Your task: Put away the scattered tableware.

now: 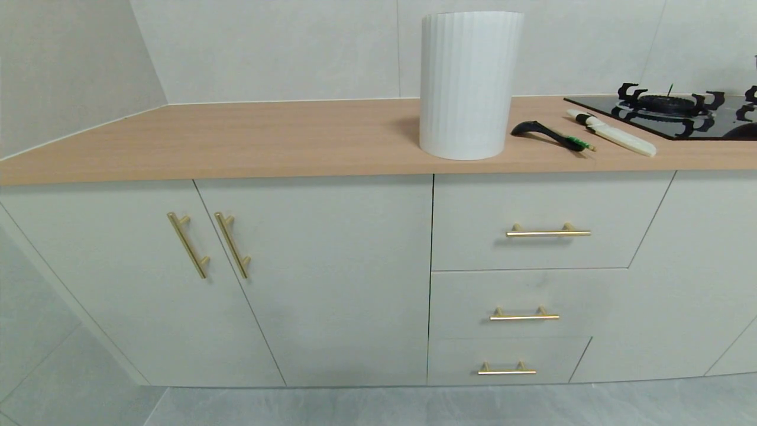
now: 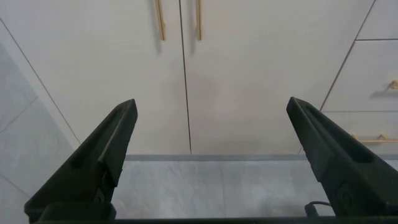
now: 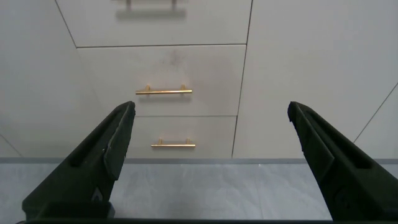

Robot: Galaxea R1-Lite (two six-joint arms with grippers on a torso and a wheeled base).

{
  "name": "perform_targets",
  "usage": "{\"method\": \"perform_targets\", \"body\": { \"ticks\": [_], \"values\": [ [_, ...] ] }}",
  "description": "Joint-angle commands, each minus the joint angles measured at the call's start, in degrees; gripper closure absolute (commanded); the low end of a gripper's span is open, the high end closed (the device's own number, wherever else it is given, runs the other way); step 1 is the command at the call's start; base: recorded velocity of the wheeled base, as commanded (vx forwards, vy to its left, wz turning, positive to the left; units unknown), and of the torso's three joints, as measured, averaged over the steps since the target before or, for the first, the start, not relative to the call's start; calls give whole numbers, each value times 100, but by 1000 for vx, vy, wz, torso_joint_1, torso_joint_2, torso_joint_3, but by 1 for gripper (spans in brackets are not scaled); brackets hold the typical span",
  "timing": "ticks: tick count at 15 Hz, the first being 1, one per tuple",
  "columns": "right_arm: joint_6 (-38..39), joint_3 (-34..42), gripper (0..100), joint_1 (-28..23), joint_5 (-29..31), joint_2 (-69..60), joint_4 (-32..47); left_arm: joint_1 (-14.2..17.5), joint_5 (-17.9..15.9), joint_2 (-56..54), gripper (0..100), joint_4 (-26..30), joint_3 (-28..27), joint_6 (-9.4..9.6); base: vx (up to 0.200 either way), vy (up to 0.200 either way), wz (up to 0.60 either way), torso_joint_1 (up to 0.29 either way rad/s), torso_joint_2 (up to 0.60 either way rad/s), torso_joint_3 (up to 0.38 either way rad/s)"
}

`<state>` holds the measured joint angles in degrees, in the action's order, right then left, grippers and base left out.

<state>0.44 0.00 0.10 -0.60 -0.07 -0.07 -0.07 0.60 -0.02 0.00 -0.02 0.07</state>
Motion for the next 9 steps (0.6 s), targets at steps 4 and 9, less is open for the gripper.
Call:
{"method": "perform_targets", "body": {
  "ticks": [4,9],
  "values": [
    [0,0,0,-1,7,7,-1,-1,2,2,0,0,2,1,0,0,0,0,0,0],
    [-26,-70,0,-1,-19,7,-63,-1,2,2,0,0,2,1,0,0,0,0,0,0]
  ]
}}
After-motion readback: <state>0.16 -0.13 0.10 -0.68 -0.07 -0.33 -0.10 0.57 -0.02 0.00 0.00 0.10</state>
